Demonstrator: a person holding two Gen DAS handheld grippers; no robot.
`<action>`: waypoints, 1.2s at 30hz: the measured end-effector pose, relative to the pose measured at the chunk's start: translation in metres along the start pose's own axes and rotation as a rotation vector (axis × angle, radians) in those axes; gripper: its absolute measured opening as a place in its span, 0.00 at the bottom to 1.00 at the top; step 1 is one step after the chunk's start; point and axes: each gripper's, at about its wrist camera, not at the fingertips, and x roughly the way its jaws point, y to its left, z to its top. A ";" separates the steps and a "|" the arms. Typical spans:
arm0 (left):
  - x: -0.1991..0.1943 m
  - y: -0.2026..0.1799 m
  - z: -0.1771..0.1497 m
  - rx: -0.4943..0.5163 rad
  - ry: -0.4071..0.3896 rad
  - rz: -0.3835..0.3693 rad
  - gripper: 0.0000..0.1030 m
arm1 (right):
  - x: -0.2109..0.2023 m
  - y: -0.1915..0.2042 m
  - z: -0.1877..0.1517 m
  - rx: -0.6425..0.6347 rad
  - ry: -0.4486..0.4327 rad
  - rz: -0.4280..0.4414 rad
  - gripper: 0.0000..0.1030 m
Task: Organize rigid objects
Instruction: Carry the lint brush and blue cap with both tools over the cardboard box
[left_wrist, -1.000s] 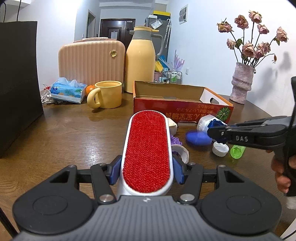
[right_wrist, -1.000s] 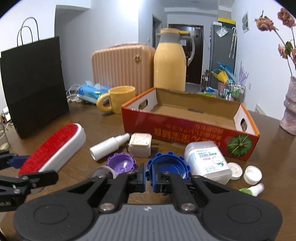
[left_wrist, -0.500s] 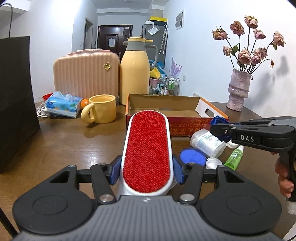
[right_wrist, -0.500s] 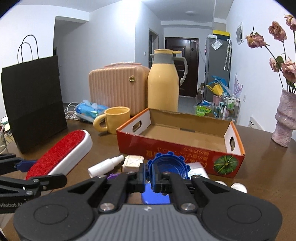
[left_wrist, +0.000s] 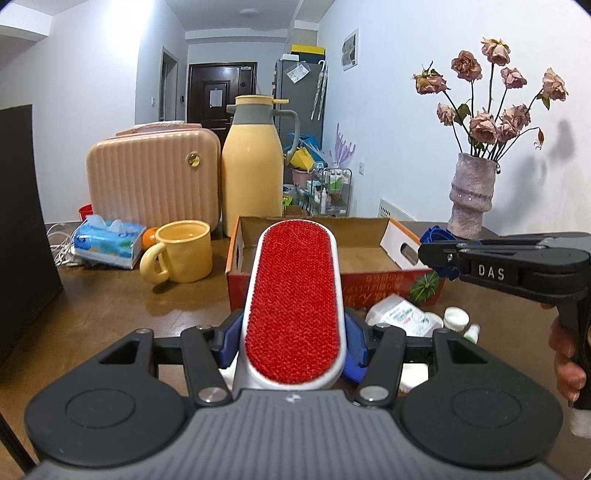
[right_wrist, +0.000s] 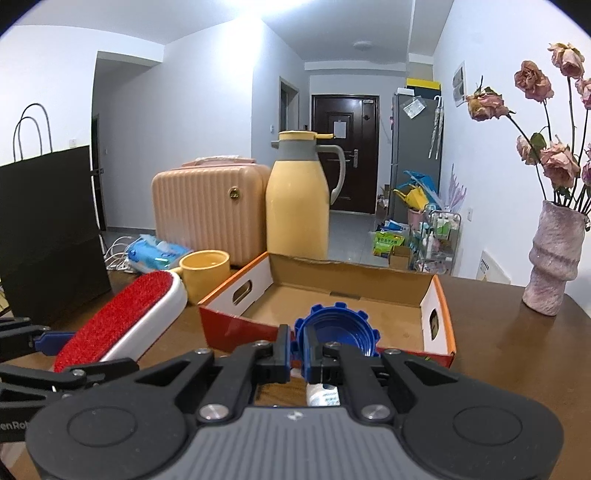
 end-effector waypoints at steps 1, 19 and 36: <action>0.003 -0.001 0.003 -0.001 -0.003 0.000 0.55 | 0.002 -0.002 0.001 0.003 -0.002 -0.001 0.06; 0.071 -0.007 0.040 -0.023 0.007 0.015 0.55 | 0.052 -0.027 0.015 0.046 -0.006 -0.014 0.06; 0.150 -0.005 0.067 -0.044 0.045 0.049 0.55 | 0.114 -0.055 0.024 0.110 -0.036 -0.040 0.06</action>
